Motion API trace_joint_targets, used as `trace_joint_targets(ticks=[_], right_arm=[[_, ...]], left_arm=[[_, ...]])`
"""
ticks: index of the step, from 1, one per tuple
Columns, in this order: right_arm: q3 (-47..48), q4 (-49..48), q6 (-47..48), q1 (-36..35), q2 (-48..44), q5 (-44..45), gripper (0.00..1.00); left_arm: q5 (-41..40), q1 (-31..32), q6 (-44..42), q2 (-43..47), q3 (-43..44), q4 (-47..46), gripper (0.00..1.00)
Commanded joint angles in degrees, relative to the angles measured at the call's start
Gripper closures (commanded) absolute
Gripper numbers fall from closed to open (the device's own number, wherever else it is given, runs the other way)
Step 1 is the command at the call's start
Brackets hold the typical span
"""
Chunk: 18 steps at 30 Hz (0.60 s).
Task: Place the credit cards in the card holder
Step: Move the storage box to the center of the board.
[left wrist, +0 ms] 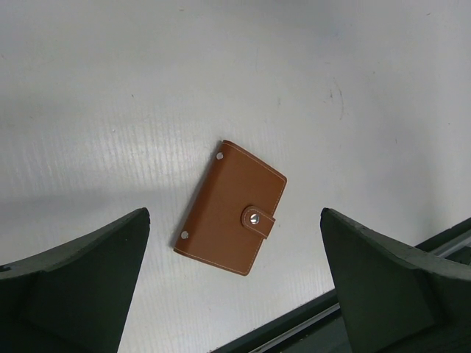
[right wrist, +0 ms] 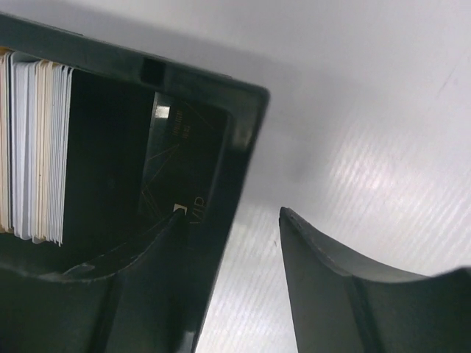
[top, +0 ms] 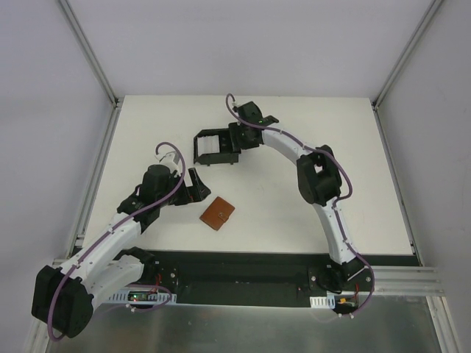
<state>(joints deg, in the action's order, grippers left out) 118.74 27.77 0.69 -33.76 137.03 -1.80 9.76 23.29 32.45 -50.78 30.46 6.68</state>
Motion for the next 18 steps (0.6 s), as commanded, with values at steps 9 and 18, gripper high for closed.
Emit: trace_joint_targets(ticks=[9, 18], right_arm=[[-15.7, -3.5, 4.3, 0.9, -14.4, 4.3, 0.63], [-26.7, -5.3, 9.0, 2.4, -22.3, 3.6, 0.78]], left_arm=[[-0.1, 0.3, 0.4, -1.2, 0.5, 0.2, 0.01], [1.0, 0.3, -0.4, -2.1, 0.1, 0.2, 0.01]])
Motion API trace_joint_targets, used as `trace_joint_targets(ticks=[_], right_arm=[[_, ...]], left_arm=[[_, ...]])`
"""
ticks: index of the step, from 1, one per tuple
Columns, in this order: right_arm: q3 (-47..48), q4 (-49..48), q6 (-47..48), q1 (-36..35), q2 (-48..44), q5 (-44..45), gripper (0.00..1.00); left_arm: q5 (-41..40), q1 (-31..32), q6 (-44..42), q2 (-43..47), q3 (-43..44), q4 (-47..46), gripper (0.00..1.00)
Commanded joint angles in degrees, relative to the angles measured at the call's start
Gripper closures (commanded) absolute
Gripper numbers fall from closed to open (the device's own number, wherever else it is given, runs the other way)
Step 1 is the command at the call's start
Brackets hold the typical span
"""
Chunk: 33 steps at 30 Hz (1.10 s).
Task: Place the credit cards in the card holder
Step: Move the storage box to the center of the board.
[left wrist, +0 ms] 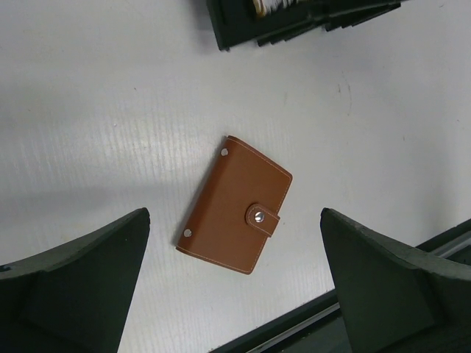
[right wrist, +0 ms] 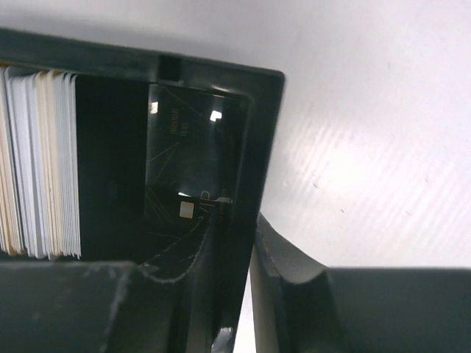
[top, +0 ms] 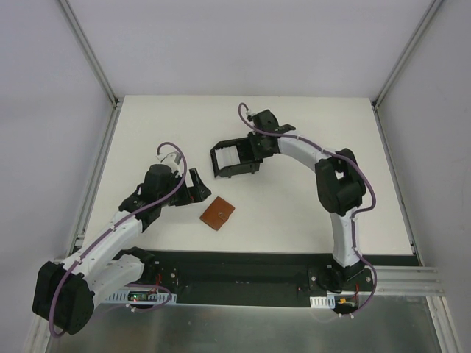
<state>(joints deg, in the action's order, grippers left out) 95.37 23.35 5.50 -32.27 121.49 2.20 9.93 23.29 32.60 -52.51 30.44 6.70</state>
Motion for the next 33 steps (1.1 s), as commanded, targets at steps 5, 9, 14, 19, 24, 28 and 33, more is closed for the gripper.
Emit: trace_joint_targets(ticks=[5, 9, 14, 19, 24, 28, 33], right_arm=[[-7.5, -0.9, 5.1, 1.3, -10.4, -0.9, 0.78], [-10.8, -1.0, 5.4, 1.4, -12.7, -0.9, 0.78], [-13.0, -0.9, 5.5, 1.7, -13.8, -0.8, 0.80], [-14.9, -0.9, 5.8, 2.1, -14.8, -0.1, 0.80], [-17.1, -0.9, 4.7, 2.7, -16.5, 0.8, 0.78], [-18.2, -0.9, 3.8, 2.8, -17.3, 0.0, 0.76], [-17.9, -1.0, 3.4, 3.1, -18.2, -1.2, 0.62]], left_arm=[[1.4, 0.3, -0.8, -0.9, 0.1, 0.1, 0.01], [1.8, 0.3, -1.0, -1.4, 0.1, 0.1, 0.01], [2.2, 0.3, -1.8, -1.5, -0.2, 0.1, 0.01], [2.5, 0.3, -1.7, -1.8, -0.3, 0.1, 0.01], [3.1, 0.3, -1.9, -2.5, -0.3, 0.0, 0.01], [3.6, 0.3, -2.4, -3.8, -0.5, -0.4, 0.01], [4.5, 0.3, -3.8, -6.0, -0.4, -1.0, 0.01]])
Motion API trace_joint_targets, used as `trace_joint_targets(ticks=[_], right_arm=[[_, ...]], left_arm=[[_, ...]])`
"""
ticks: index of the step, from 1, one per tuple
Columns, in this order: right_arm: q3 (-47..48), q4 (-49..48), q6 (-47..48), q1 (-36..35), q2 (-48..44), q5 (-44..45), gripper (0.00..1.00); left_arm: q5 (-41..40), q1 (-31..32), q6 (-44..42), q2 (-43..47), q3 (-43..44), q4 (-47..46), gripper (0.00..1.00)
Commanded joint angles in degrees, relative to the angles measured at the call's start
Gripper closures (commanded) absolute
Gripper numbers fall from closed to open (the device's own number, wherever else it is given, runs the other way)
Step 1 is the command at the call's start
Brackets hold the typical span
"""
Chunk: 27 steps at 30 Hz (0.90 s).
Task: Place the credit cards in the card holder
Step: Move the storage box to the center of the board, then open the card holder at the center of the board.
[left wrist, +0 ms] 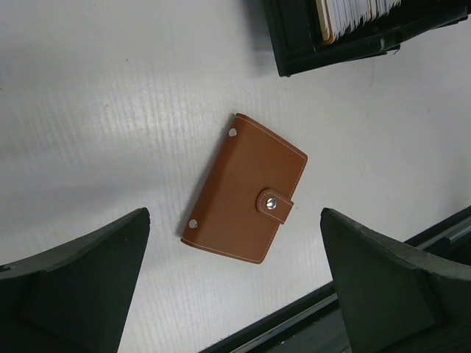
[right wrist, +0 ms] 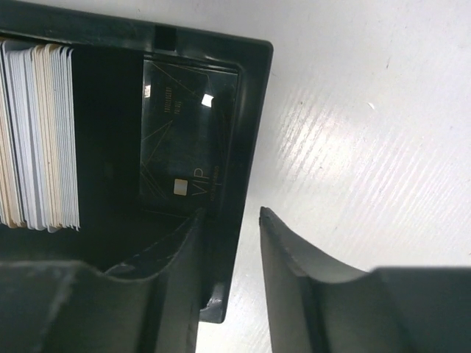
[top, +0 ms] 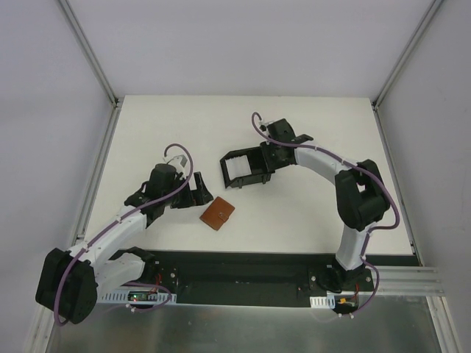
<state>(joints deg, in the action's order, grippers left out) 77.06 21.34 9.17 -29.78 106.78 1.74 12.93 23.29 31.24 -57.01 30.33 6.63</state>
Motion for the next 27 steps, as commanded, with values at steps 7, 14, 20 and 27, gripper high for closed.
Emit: trace_joint_targets(ticks=[7, 14, 20, 27], right_arm=[[4.9, 1.9, -1.2, 3.0, -8.1, -9.4, 0.44], [-2.5, -0.8, -7.6, 3.5, -19.7, -14.5, 0.39], [-22.3, -15.4, -19.4, 1.3, -31.3, -25.5, 0.47], [-34.2, -28.9, -32.0, -7.4, -28.8, -28.9, 0.52]], left_arm=[[1.9, 0.4, -3.6, -5.4, -0.3, -2.1, 0.01], [4.4, 0.4, -5.0, -10.7, 0.4, -2.9, 0.06], [6.3, 0.5, -5.3, -14.3, 0.5, -3.3, 0.11], [9.4, 0.5, -6.3, -19.5, 1.7, -4.6, 0.14]])
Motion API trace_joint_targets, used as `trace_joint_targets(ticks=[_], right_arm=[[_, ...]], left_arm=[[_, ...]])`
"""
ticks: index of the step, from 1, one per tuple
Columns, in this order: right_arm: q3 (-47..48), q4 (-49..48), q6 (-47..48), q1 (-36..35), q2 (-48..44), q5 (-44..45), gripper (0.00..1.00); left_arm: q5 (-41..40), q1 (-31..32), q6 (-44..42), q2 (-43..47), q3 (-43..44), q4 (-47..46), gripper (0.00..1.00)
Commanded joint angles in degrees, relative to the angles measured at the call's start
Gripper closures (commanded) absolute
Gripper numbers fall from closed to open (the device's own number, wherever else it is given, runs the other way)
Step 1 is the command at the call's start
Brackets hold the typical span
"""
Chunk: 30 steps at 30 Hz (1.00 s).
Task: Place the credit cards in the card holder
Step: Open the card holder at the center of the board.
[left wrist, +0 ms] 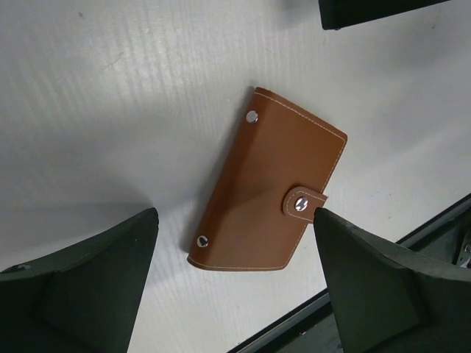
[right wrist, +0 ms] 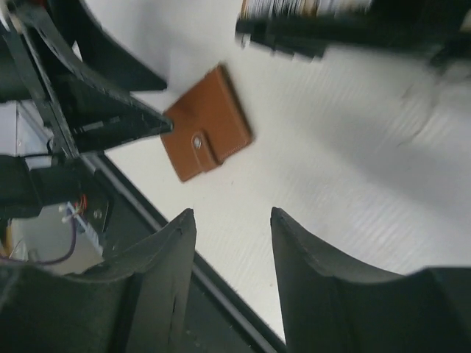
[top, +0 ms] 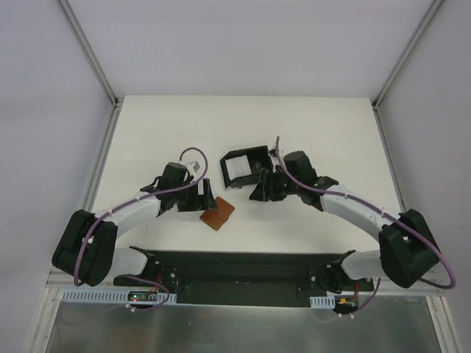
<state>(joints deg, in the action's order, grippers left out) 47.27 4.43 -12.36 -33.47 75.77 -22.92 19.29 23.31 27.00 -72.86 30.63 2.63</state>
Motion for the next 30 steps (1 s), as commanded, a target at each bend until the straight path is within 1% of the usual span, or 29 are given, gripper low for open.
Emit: trace_joint_targets(ticks=[1, 3, 5, 7, 10, 16, 22, 25, 30], right_arm=[[-5.2, -13.4, -12.1, -4.5, 3.6, -3.9, 0.53], [-5.6, -15.2, -14.8, -5.5, 6.6, -2.7, 0.55], [-6.1, -18.6, -17.9, -6.2, 9.3, -2.9, 0.56], [-6.5, -21.7, -20.4, -7.6, 11.8, -2.9, 0.57], [-6.7, -23.9, -22.9, -9.2, 15.5, -3.4, 0.58], [-8.2, -29.1, -27.6, -12.0, 20.9, -3.5, 0.58], [-9.5, -33.2, -32.8, -13.3, 25.0, -3.7, 0.59], [-9.7, -33.4, -33.1, -13.4, 25.5, -3.4, 0.59], [-10.6, -33.5, -32.8, -13.4, 25.1, -2.6, 0.60]], left_arm=[[3.3, 0.5, -2.3, -4.8, 1.8, -0.7, 0.14], [3.8, 0.3, -2.1, -7.1, 2.2, -0.9, 0.17], [6.8, 0.3, -1.3, -8.6, 1.2, -2.4, 0.18], [8.8, 0.2, -0.3, -10.0, -0.3, -6.5, 0.19], [11.6, -0.5, 1.3, -12.4, -2.2, -9.6, 0.22], [16.1, -2.7, 4.1, -12.0, -7.3, -16.3, 0.28], [20.8, -3.6, 7.1, -12.0, -10.0, -21.1, 0.43], [21.8, -3.6, 8.5, -11.1, -11.2, -23.0, 0.48], [22.8, -3.6, 9.7, -10.3, -11.7, -25.0, 0.60]])
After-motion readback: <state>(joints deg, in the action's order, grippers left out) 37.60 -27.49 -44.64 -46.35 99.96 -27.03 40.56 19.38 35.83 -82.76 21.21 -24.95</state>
